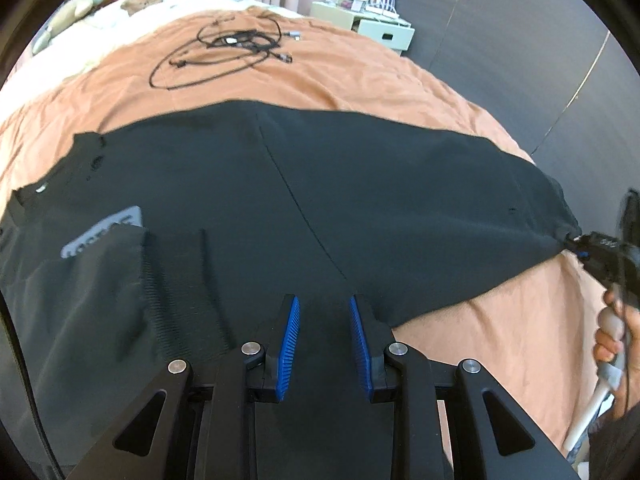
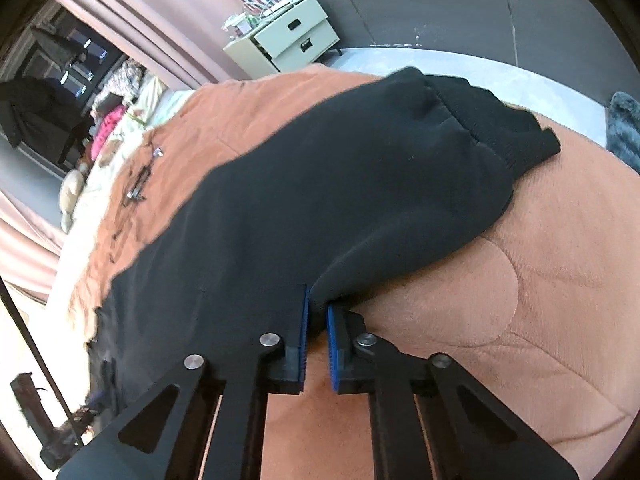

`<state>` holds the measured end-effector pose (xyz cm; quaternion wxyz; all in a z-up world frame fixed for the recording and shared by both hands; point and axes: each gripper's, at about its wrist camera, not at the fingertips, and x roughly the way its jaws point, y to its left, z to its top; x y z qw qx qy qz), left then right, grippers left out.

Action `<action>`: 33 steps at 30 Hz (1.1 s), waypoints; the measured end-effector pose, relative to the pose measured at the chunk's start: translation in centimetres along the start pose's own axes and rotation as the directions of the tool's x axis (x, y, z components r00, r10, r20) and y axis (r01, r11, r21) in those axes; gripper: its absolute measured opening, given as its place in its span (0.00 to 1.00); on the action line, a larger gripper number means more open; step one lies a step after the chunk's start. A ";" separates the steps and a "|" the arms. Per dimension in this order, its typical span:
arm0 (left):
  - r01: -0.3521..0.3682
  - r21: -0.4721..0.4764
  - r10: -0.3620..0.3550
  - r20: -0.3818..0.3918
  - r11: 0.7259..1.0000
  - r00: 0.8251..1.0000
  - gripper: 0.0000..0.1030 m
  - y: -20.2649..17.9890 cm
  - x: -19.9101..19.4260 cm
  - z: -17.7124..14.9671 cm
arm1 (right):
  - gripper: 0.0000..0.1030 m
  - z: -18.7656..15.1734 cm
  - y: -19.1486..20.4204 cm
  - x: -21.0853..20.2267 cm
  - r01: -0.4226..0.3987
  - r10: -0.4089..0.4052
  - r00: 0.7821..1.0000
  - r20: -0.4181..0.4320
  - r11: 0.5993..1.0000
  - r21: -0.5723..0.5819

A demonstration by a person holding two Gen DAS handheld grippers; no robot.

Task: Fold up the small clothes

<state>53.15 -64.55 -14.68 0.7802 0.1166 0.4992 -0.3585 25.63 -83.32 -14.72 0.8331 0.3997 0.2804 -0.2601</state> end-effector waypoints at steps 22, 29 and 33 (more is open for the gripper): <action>0.013 -0.016 -0.013 -0.003 1.000 1.000 0.27 1.4 -4.7 0.0 | 0.03 -0.7 13.4 -9.3 -0.120 0.147 0.986 0.073 0.952 -0.283; -0.021 -0.081 0.026 0.051 0.996 0.998 0.27 6.8 -10.0 -1.1 | 0.03 -1.6 17.2 -9.9 -0.169 0.200 0.978 0.055 0.922 -0.349; -0.036 -0.120 0.045 0.070 0.992 0.997 0.27 9.7 -12.2 -2.2 | 0.03 -2.2 19.6 -9.8 -0.191 0.222 0.974 0.039 0.906 -0.377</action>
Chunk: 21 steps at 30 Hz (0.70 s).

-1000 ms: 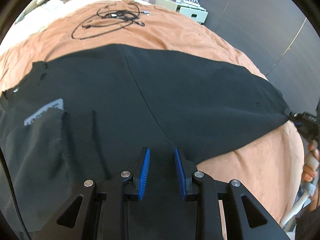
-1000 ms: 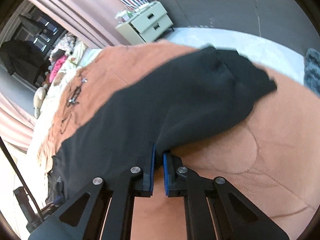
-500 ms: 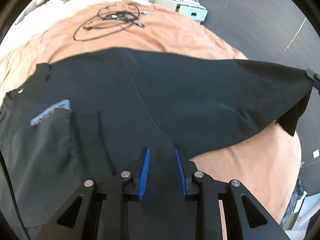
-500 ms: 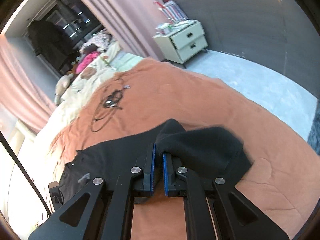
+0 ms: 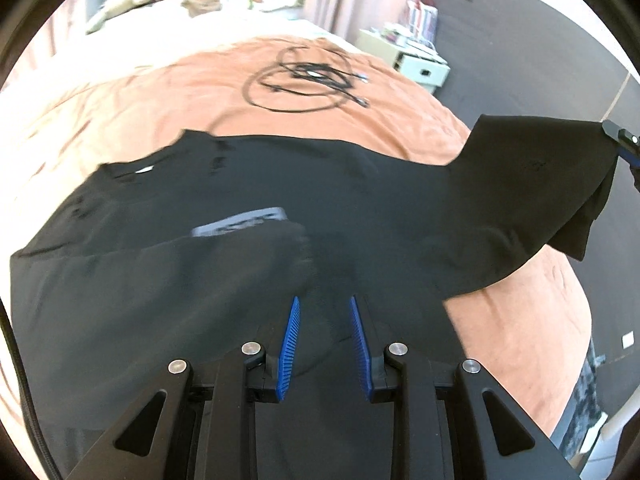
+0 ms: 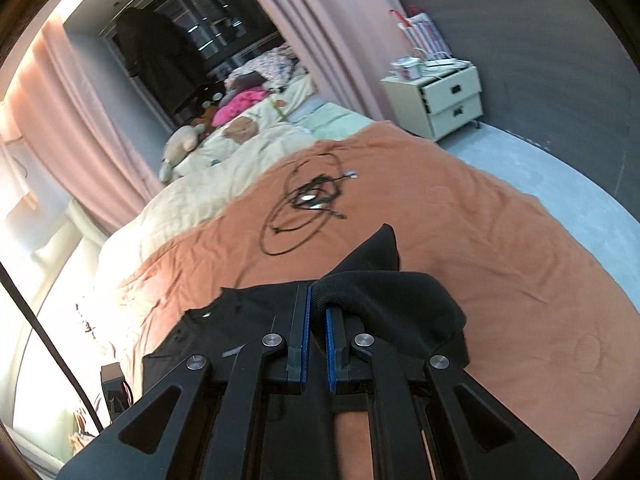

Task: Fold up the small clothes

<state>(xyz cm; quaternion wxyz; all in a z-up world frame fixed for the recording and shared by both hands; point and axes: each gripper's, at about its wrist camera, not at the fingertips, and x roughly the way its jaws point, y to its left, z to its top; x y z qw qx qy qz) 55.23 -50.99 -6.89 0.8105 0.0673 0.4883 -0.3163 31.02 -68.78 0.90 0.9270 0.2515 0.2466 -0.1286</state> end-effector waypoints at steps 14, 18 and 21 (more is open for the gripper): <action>-0.072 -0.151 0.077 0.027 0.986 0.997 0.27 13.3 -5.6 -5.0 | 0.03 0.0 8.8 4.1 -0.072 0.069 0.997 -0.031 0.989 -0.130; -0.085 -0.185 0.090 0.020 0.979 0.996 0.27 16.5 -6.3 -6.7 | 0.03 -0.6 11.2 6.1 -0.084 0.076 0.996 -0.054 0.982 -0.167; -0.093 -0.215 0.099 0.017 0.972 0.995 0.27 18.6 -6.8 -7.6 | 0.03 -1.1 12.9 7.2 -0.089 0.076 0.994 -0.073 0.978 -0.187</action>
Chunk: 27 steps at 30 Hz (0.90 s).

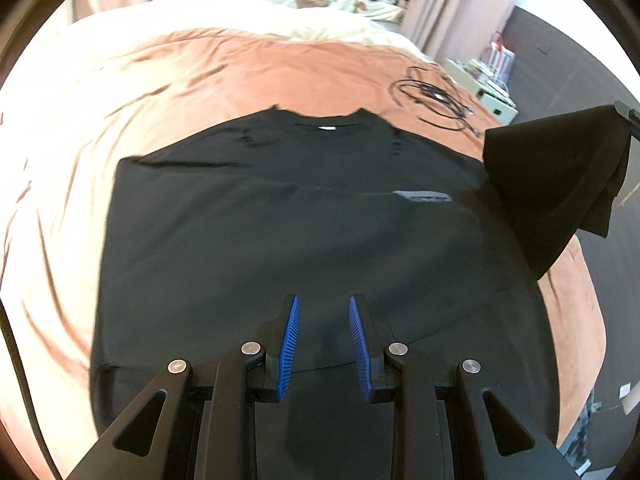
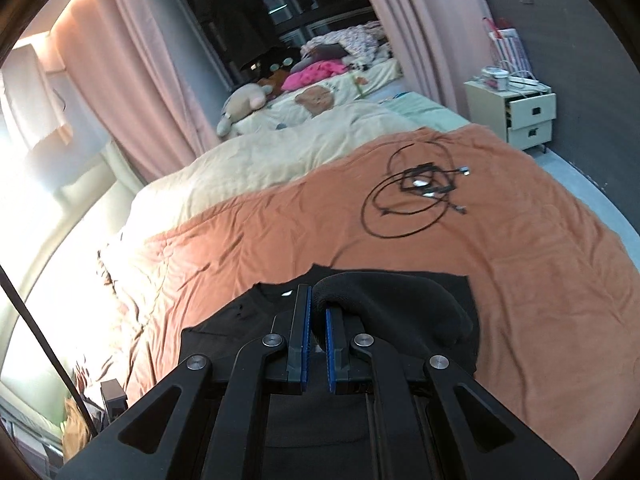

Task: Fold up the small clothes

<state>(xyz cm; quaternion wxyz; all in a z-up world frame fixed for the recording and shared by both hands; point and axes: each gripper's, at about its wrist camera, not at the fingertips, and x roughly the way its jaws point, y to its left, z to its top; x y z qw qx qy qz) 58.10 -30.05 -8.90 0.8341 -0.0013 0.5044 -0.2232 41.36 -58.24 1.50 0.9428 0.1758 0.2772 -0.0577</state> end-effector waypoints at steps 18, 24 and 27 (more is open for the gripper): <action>-0.062 -0.064 0.061 -0.020 0.996 0.998 0.27 7.4 -1.8 -2.6 | 0.03 -7.0 6.3 12.5 -0.049 0.047 0.977 -0.206 0.999 -0.003; -0.070 -0.075 0.069 -0.025 0.995 0.997 0.29 7.4 -2.2 -2.9 | 0.32 -9.2 7.0 15.7 -0.110 0.116 0.937 -0.330 0.993 0.035; -0.070 -0.058 0.068 -0.021 0.996 0.997 0.33 6.5 -2.3 -2.7 | 0.59 -8.9 6.8 15.3 -0.163 0.165 0.931 -0.326 0.986 0.034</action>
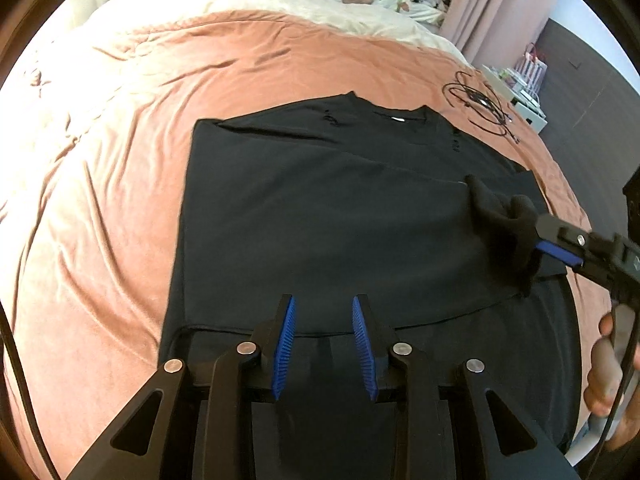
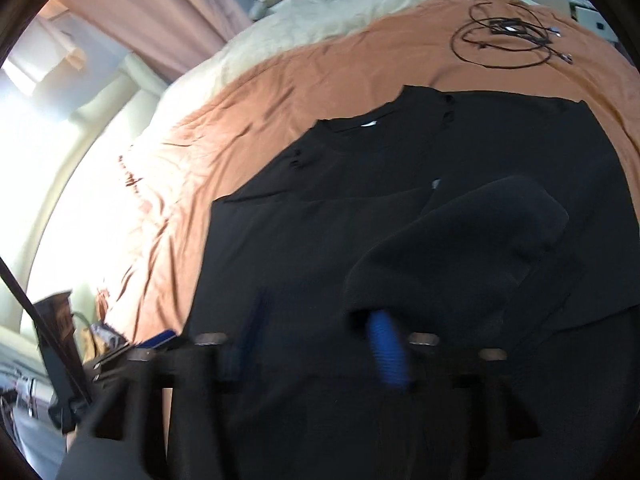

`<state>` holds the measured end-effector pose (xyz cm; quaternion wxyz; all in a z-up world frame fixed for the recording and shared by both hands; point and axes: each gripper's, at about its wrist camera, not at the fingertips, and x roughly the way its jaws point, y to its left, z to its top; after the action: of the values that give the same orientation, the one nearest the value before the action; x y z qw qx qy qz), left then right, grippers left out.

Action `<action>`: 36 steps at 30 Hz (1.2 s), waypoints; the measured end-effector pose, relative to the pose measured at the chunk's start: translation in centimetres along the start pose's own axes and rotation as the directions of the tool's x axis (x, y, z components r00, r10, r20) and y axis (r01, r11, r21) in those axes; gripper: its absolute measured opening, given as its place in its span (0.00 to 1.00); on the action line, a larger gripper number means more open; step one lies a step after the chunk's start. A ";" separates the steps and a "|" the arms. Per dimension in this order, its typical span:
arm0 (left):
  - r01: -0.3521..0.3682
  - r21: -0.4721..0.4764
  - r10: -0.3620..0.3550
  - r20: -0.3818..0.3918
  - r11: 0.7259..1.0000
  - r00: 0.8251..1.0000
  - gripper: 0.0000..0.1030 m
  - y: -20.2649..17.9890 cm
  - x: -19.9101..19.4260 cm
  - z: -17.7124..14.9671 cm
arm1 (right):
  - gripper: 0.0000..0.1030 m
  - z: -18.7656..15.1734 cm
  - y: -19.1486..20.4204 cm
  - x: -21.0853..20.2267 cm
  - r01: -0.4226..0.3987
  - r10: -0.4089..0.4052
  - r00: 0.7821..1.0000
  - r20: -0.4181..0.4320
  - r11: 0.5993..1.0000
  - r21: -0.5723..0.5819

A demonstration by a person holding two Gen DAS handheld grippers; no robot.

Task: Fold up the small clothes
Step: 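Lay the folded hem down and open both grippers, then grasp the folded shirt's edge with the left gripper and lift it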

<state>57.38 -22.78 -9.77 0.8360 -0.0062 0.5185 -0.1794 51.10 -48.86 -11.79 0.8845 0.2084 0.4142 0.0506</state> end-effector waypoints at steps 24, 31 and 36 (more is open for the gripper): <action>0.156 0.282 -0.145 -0.057 0.947 0.988 0.38 -21.4 5.4 2.2 | 0.50 -2.2 -15.5 -8.3 0.224 -0.233 0.971 0.061 0.967 0.117; 0.163 0.317 -0.140 -0.093 0.934 0.986 0.42 -26.4 9.0 2.7 | 0.50 -3.4 -17.3 -9.6 0.236 -0.249 0.967 0.062 0.958 0.159; 0.101 0.329 -0.081 -0.071 0.939 0.994 0.66 -28.8 11.2 2.9 | 0.51 -3.7 -19.1 -10.1 0.194 -0.212 0.975 0.065 0.958 0.212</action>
<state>55.91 -53.62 -12.42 0.8009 0.1159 0.5035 -0.3027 40.14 -67.67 -14.60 0.8762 0.2565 0.3974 -0.0924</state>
